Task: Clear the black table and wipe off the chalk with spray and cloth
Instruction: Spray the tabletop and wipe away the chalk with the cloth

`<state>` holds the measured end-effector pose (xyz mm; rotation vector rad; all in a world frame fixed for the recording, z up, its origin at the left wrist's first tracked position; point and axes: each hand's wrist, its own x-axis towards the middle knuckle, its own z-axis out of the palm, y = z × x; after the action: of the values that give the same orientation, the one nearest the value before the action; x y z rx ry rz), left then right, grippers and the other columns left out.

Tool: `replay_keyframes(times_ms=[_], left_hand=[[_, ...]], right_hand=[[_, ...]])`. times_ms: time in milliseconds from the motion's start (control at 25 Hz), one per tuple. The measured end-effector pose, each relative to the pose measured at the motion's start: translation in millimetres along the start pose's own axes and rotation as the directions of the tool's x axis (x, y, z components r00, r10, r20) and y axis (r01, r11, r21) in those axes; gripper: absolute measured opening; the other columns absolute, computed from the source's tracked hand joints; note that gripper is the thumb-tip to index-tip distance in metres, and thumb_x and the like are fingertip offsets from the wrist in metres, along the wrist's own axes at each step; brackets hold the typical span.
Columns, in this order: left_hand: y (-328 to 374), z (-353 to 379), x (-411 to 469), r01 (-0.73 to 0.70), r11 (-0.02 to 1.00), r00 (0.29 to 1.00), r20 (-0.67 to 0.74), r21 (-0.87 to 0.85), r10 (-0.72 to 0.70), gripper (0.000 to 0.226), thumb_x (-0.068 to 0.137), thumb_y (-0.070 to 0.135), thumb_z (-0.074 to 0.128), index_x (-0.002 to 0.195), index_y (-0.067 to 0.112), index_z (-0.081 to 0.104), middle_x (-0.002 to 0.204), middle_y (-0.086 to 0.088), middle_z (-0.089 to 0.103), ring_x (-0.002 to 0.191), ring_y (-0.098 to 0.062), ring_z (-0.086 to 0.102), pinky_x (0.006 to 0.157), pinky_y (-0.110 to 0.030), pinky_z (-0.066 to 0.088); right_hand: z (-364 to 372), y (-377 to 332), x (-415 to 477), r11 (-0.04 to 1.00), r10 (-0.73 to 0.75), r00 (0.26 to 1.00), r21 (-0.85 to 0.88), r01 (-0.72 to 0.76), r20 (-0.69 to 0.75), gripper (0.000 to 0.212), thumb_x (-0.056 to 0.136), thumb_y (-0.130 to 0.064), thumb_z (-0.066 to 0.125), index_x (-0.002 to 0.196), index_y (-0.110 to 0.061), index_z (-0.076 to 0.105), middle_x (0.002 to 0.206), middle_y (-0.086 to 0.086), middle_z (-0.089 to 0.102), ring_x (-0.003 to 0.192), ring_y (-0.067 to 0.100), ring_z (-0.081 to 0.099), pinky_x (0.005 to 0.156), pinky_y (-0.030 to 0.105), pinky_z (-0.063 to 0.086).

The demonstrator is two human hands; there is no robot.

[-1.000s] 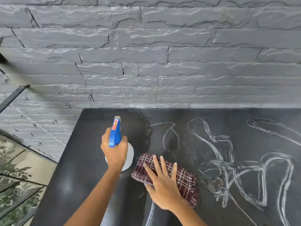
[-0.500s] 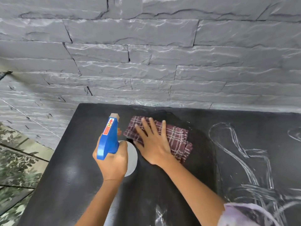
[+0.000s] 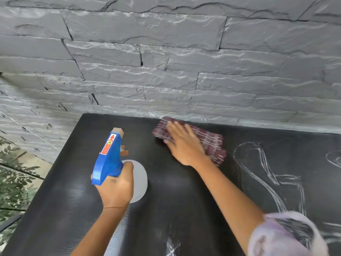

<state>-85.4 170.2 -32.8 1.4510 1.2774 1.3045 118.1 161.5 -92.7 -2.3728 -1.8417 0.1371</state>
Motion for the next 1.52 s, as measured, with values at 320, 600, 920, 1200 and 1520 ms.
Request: replay_keyframes(times_ms=[320, 600, 920, 1200, 1520], left_hand=[[-0.2, -0.8, -1.1, -0.021, 1.000, 0.999, 0.032, -0.011, 0.022, 0.029, 0.071, 0.017, 0.052, 0.082, 0.042, 0.045, 0.077, 0.043, 0.057, 0.074, 0.016, 0.056, 0.066, 0.004, 0.039], [-1.9, -0.7, 1.6, -0.041, 0.998, 0.998, 0.055, 0.045, 0.039, 0.018, 0.070, 0.017, 0.051, 0.088, 0.015, 0.055, 0.080, 0.044, 0.056, 0.079, 0.015, 0.055, 0.085, -0.018, 0.040], [2.6, -0.2, -0.6, -0.030, 0.999, 0.998, 0.064, 0.029, 0.028, 0.014, 0.072, 0.018, 0.052, 0.084, 0.025, 0.052, 0.079, 0.045, 0.056, 0.081, 0.015, 0.056, 0.104, -0.056, 0.038], [1.7, 2.0, -0.2, -0.055, 0.998, 0.995, 0.088, -0.013, 0.056, 0.028, 0.073, 0.016, 0.051, 0.083, 0.042, 0.047, 0.081, 0.044, 0.057, 0.081, 0.014, 0.056, 0.098, -0.045, 0.043], [6.2, -3.1, 2.4, 0.014, 0.998, 0.997, 0.070, 0.056, -0.017, 0.041, 0.072, 0.019, 0.050, 0.071, 0.060, 0.052, 0.076, 0.035, 0.060, 0.077, 0.013, 0.054, 0.105, -0.053, 0.037]], right_hand=[[-2.2, -11.9, -101.2, 0.859, 0.501, 0.856, -0.041, -0.510, -0.128, 0.060, 0.096, -0.042, 0.017, 0.147, -0.010, 0.022, 0.156, 0.007, 0.019, 0.144, 0.024, 0.013, 0.115, 0.052, 0.006], [-0.8, -33.1, -12.1, 0.998, 0.021, 0.999, -0.062, -0.018, 0.048, 0.059, 0.098, -0.048, 0.016, 0.149, -0.021, 0.005, 0.159, -0.003, 0.000, 0.145, 0.015, -0.006, 0.115, 0.046, -0.009], [3.1, -8.3, -118.7, 0.826, 0.562, 0.823, 0.007, -0.564, -0.080, 0.057, 0.097, -0.047, 0.013, 0.149, -0.024, 0.003, 0.158, -0.005, 0.000, 0.145, 0.020, -0.005, 0.111, 0.063, -0.004], [-3.2, 10.1, -131.0, 0.984, 0.104, 0.995, -0.144, -0.104, -0.009, 0.056, 0.097, -0.051, 0.009, 0.148, -0.029, 0.014, 0.158, -0.007, 0.012, 0.145, 0.015, 0.000, 0.115, 0.054, 0.006], [0.4, -55.5, -31.4, 0.984, -0.137, 0.983, -0.094, 0.149, 0.124, 0.055, 0.097, -0.047, 0.019, 0.149, -0.032, 0.008, 0.158, -0.007, 0.002, 0.145, 0.017, -0.009, 0.108, 0.066, -0.008]])
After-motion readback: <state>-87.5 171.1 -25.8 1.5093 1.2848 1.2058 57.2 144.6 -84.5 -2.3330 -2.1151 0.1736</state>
